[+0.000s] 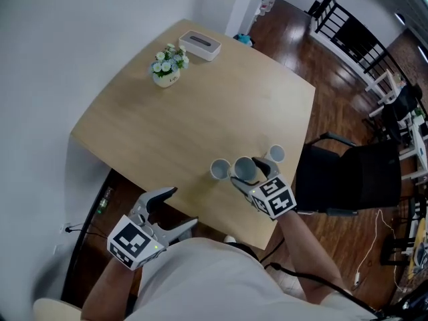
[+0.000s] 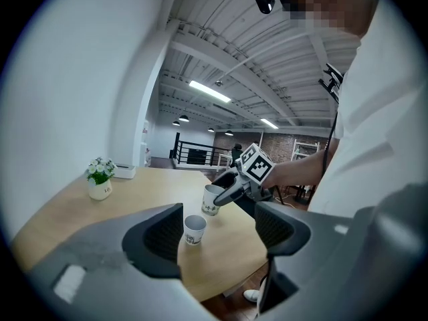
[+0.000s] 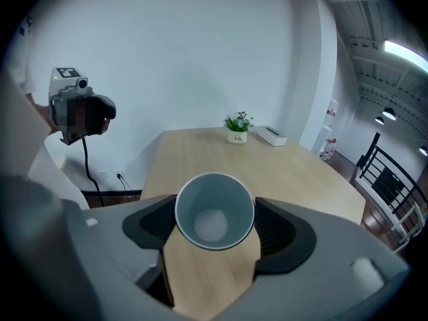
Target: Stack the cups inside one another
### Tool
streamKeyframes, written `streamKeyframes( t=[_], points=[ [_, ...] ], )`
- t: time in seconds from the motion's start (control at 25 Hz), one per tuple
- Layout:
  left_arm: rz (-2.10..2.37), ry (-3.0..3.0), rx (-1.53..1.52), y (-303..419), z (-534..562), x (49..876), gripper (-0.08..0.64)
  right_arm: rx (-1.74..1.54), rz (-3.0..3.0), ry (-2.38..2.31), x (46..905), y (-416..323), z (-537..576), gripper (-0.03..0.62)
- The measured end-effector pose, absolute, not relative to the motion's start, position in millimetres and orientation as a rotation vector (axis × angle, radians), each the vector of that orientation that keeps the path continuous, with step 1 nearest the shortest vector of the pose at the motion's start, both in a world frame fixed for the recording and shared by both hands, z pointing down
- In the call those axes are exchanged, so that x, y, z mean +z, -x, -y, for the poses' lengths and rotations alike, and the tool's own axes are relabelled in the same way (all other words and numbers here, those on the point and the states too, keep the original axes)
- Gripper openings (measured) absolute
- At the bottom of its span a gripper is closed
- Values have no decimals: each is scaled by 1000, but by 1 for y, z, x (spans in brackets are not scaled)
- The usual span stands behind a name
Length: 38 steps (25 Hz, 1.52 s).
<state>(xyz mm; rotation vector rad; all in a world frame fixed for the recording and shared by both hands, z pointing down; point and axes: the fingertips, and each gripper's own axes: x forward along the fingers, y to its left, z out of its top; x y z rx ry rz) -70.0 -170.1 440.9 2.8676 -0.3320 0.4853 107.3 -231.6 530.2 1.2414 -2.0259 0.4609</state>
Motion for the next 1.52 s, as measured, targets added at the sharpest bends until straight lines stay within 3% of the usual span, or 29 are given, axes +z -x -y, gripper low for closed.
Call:
streamKeyframes(
  t=[0.96,1.24,1.52],
  points=[
    [333,-2852,489,79,193,449,351,481,2058,-1171,555,-76,258,376],
    [289,-2861,485,55,184,445,353,476,1998,-1250,547,-115,232,376],
    [355,-2850,430,18,173,438,366,488,1843,-1427,565,-219,219,376]
  ],
)
